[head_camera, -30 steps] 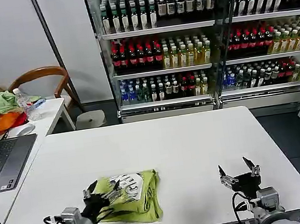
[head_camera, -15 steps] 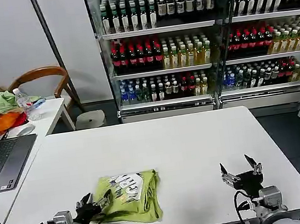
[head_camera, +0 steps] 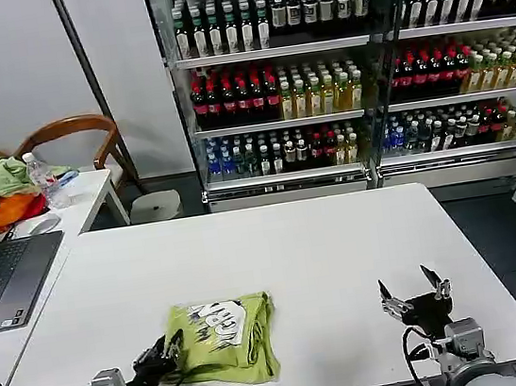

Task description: Fold and organize the clothes.

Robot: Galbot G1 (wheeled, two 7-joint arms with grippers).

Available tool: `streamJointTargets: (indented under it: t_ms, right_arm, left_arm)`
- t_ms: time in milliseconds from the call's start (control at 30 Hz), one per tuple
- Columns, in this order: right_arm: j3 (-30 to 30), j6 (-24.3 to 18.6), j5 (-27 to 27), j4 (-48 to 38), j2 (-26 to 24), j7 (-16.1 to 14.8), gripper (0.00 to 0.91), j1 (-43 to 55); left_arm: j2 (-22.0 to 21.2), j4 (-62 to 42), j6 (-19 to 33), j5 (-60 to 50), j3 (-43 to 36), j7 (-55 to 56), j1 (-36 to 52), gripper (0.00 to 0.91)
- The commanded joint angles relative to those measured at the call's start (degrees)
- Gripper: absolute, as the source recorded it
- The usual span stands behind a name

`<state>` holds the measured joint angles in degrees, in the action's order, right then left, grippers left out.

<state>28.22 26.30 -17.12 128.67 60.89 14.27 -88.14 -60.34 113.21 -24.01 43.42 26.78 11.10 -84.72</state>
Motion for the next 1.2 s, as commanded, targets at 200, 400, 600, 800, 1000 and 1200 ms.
streamJointTargets:
  t_ms: [200, 400, 600, 800, 1000, 1200]
  right_arm:
    - [-0.79, 0.63, -0.09, -0.06, -1.27, 0.2, 0.907, 1.99]
    - [-0.5, 0.54, -0.26, -0.65, -1.73, 0.07, 0.907, 2.76]
    - [-0.86, 0.17, -0.73, -1.52, -1.45, -0.12, 0.907, 3.91]
    - [-1.78, -0.34, -0.76, -1.74, -0.9, -0.25, 0.907, 4.82]
    - [-0.95, -0.34, 0.41, -1.18, -0.04, -0.23, 0.907, 2.58]
    - [1.36, -0.34, 0.79, -0.34, -0.75, -0.26, 0.907, -0.46]
  left_arm:
    - [2.79, 6.67, -1.16, 3.49, 4.14, -1.16, 2.94, 0.03]
    - [5.38, 7.19, -4.62, 12.23, 17.13, 1.47, 1.42, 0.03]
    - [10.5, 3.52, -9.09, 20.06, 32.81, 2.97, -1.72, 0.03]
    - [15.14, 4.9, -9.11, 20.59, 33.77, 3.68, -2.79, 0.04]
    - [-1.75, 22.81, -9.0, -0.83, -1.33, 2.02, 1.89, 0.04]
    - [-13.04, 17.94, -6.69, -16.77, -21.09, -3.89, 2.09, 0.04]
